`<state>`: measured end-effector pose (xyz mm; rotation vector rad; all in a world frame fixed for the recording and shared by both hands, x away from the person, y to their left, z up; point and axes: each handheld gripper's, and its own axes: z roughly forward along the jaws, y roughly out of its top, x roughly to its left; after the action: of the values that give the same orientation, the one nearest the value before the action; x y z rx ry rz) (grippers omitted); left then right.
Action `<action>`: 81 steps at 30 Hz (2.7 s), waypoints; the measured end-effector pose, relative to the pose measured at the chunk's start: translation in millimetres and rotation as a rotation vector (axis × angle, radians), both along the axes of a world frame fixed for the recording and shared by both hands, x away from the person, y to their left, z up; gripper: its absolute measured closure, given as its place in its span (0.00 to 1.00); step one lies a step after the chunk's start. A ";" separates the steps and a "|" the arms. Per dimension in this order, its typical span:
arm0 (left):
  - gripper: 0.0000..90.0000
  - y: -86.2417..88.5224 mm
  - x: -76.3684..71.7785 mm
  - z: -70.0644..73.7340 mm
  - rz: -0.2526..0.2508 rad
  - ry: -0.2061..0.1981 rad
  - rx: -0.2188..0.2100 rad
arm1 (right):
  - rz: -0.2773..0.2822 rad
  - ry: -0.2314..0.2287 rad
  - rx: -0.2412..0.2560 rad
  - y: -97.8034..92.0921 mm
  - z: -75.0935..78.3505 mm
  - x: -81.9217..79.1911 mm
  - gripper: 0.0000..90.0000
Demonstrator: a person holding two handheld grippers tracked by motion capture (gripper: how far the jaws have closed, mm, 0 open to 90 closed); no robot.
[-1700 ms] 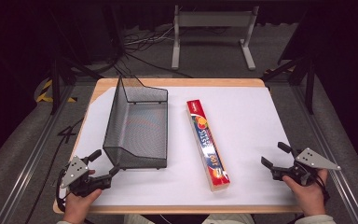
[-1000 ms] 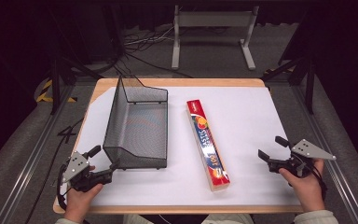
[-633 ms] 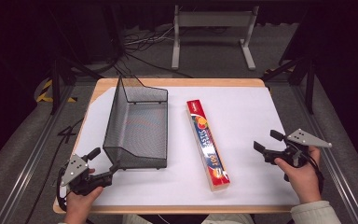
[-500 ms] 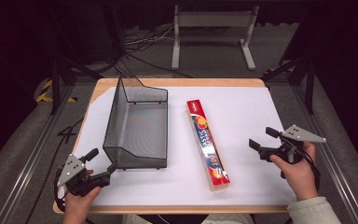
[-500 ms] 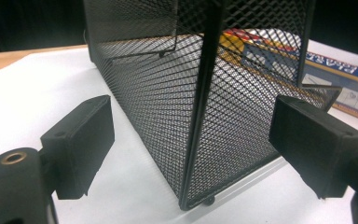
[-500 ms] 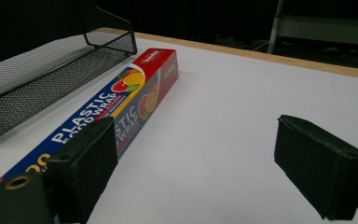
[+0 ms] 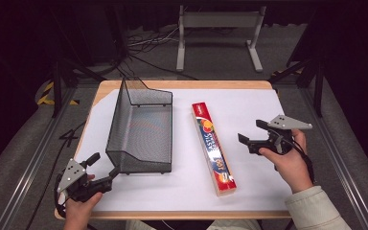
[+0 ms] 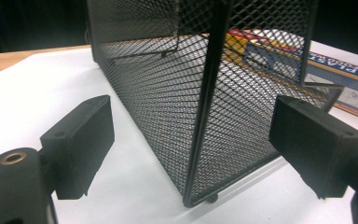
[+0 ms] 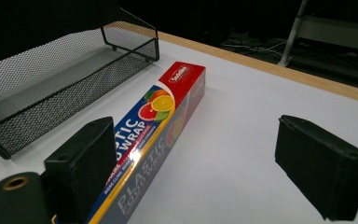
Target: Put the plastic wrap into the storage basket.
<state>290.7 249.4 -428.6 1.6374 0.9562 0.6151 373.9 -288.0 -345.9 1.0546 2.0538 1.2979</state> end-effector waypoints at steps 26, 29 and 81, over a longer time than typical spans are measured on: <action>0.17 0.0 -2.8 -0.3 0.002 -0.027 0.019 | -0.003 0.223 -0.073 87.6 -13.1 45.0 0.31; 0.17 -0.3 -2.7 -0.3 0.000 -0.029 0.022 | 0.003 0.217 -0.086 91.5 -16.5 47.4 0.32; 0.17 3.6 -2.5 -2.6 0.005 -0.016 0.005 | -0.202 0.641 -0.275 130.9 -71.4 62.9 0.32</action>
<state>288.1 253.0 -431.2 1.6328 0.9480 0.6343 436.7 -157.1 -417.2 1.6387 2.3928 0.5882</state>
